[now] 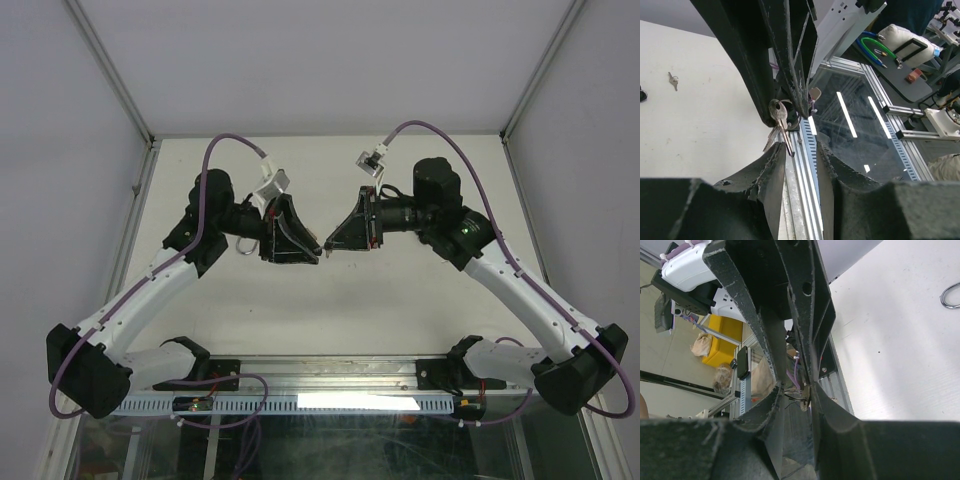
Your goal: Unlock with the key
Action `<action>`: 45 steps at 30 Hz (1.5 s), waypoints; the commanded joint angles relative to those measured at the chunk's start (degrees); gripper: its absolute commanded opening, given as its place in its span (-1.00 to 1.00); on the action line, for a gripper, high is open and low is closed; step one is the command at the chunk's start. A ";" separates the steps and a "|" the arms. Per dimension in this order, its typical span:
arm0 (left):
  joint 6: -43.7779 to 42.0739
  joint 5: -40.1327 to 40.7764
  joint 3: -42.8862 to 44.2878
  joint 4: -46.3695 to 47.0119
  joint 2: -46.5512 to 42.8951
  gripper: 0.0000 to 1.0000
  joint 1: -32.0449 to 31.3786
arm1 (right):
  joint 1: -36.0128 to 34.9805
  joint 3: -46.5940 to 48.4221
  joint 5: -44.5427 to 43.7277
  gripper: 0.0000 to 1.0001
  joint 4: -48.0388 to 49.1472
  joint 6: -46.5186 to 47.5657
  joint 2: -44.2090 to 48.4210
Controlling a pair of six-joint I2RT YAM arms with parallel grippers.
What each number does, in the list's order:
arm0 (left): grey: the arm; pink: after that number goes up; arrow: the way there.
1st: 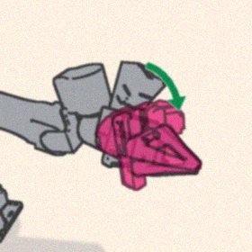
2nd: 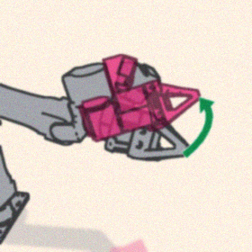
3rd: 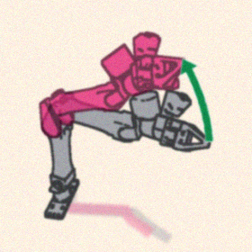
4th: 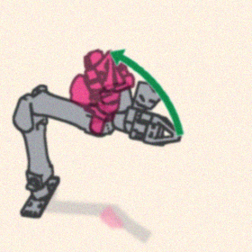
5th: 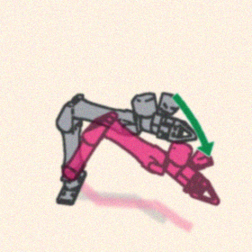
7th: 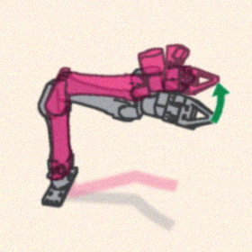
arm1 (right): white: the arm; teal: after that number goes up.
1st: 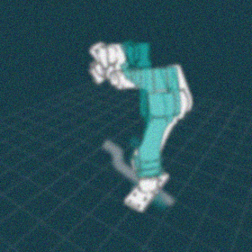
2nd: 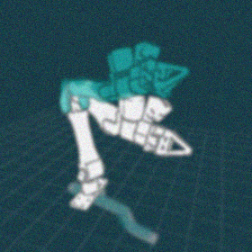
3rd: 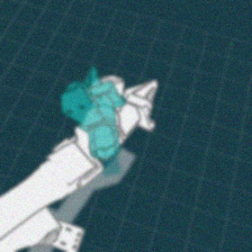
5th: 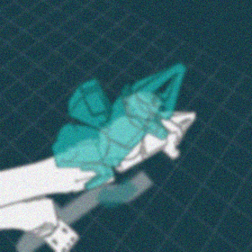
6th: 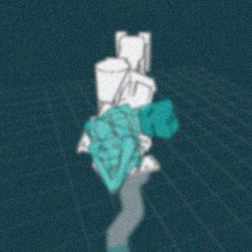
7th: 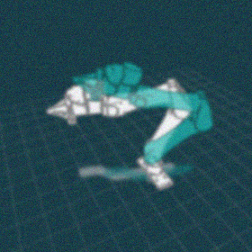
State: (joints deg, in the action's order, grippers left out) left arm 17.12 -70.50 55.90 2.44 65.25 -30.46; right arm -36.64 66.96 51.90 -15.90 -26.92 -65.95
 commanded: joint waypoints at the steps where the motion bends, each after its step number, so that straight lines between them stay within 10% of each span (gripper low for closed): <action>1: -0.12 1.20 3.72 0.73 0.33 -0.43 -0.83 | 0.08 2.57 0.93 -1.00 2.27 0.56 1.93; 12: 0.41 1.16 3.73 0.64 1.62 -0.40 -1.42 | 0.10 2.18 0.90 -1.00 2.72 0.45 1.89; 18: -0.53 1.08 4.14 0.59 1.90 -1.00 -1.53 | 0.16 2.21 0.77 -1.00 2.81 0.42 1.81; 39: -24.02 12.46 10.07 -20.27 -0.79 -1.00 -1.55 | 0.41 4.65 0.78 -1.00 -10.48 7.94 0.45; 41: -27.26 15.23 10.59 -20.37 -1.71 -1.00 -1.86 | 0.40 4.59 0.94 -0.77 -10.87 8.04 0.47; 45: -36.76 22.12 10.73 -20.37 -4.31 -1.00 -2.96 | 0.56 4.10 -0.82 0.38 -11.46 7.95 1.44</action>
State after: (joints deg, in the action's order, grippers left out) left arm -7.70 -57.12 63.66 -18.26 64.71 -33.01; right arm -36.32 69.23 50.87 -25.41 -20.05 -66.11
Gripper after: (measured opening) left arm 0.009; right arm 0.462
